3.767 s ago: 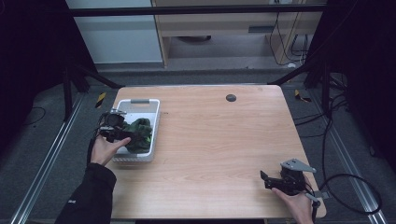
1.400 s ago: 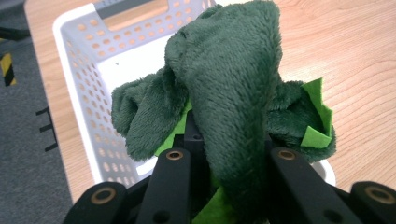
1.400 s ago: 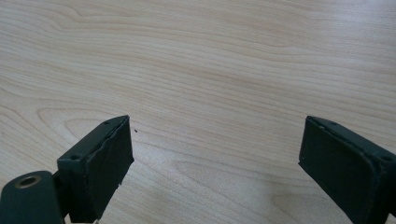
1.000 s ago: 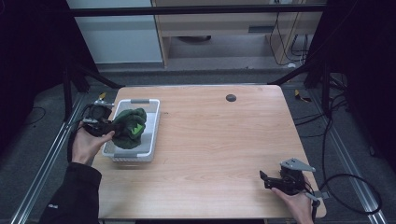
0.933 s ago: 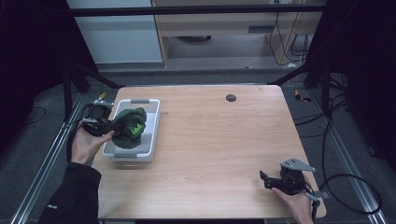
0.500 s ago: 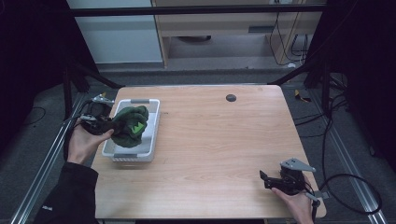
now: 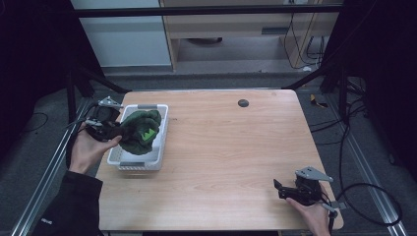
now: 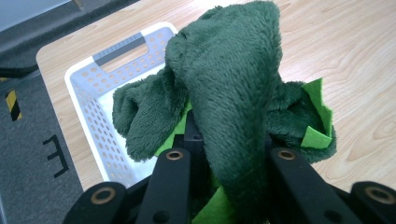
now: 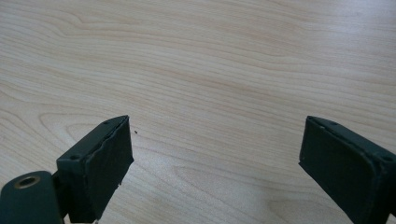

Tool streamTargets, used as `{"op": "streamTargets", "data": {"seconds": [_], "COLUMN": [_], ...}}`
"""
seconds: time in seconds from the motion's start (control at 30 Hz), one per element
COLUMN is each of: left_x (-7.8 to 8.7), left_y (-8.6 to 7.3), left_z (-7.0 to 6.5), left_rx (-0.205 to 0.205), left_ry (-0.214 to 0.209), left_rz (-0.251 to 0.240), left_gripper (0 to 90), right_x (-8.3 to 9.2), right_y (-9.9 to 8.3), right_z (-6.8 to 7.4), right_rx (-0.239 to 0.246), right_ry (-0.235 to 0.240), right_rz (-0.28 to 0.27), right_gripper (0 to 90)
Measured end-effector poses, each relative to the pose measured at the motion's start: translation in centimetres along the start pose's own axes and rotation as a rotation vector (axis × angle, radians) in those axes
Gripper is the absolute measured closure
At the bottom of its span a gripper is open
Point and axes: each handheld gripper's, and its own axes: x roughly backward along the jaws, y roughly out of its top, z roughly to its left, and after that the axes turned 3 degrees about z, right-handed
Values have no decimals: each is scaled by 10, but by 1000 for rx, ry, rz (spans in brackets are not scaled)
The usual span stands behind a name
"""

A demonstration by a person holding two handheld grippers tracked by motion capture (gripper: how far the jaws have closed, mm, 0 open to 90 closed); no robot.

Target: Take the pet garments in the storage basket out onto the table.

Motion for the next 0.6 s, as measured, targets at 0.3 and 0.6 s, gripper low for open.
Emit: {"op": "streamTargets", "data": {"seconds": [0.3,0.6], "left_x": [9,14], "left_y": [7,21], "left_z": [-13,-38], "left_rx": [-45,-112], "left_ry": [-19,-49], "left_rz": [3,-10], "left_gripper": [765,765], "right_x": [0,0], "right_y": [0,0], "right_z": [0,1], "right_rx": [4,5], "right_ry": [-4,0], "right_rz": [-5,-8], "right_gripper": [90,91]}}
